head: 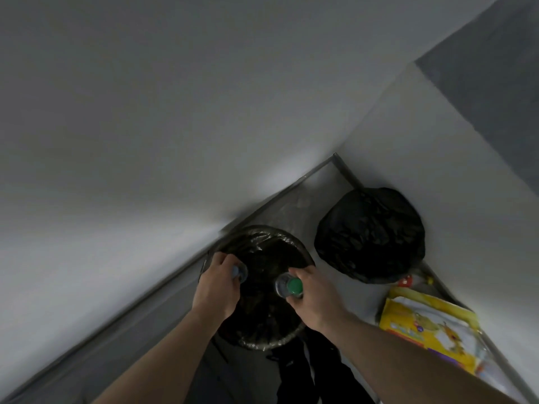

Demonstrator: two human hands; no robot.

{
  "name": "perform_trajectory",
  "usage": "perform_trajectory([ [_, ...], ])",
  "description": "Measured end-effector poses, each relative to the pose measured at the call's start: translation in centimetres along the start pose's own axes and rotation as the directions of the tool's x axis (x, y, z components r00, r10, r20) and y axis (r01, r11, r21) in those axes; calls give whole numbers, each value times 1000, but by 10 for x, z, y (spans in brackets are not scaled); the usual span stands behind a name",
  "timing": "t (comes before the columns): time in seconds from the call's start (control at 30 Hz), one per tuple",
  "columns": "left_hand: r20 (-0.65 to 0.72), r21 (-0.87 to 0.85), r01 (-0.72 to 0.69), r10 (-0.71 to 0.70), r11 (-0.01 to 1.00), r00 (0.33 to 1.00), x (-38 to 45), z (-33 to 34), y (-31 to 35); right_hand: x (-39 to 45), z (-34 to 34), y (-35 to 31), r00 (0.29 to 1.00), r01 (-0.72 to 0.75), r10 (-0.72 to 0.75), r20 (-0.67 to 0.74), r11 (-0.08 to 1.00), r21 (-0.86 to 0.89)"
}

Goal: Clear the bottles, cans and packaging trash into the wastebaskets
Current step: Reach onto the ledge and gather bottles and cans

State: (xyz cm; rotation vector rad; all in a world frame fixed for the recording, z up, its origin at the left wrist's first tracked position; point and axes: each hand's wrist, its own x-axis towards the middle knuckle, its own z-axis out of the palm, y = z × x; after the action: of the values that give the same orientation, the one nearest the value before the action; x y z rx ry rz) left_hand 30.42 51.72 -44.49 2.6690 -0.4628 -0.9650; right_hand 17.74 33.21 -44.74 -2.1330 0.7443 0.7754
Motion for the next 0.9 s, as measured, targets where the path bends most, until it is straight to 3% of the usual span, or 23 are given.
perform_trajectory([
  [0.2, 46, 25, 56, -57, 998, 997, 15, 16, 1, 0, 5, -3, 998, 50, -52, 26, 994, 92],
  [0.4, 82, 23, 28, -30, 999, 996, 19, 22, -12, 22, 12, -21, 997, 78, -78, 3, 995, 59],
  [0.63, -17, -18, -73, 73, 997, 997, 11, 32, -18, 52, 31, -37, 999, 45, -46, -21, 998, -43],
  [0.9, 44, -71, 74, -71, 995, 997, 3, 47, -19, 49, 37, -32, 999, 53, -53, 6, 998, -21],
])
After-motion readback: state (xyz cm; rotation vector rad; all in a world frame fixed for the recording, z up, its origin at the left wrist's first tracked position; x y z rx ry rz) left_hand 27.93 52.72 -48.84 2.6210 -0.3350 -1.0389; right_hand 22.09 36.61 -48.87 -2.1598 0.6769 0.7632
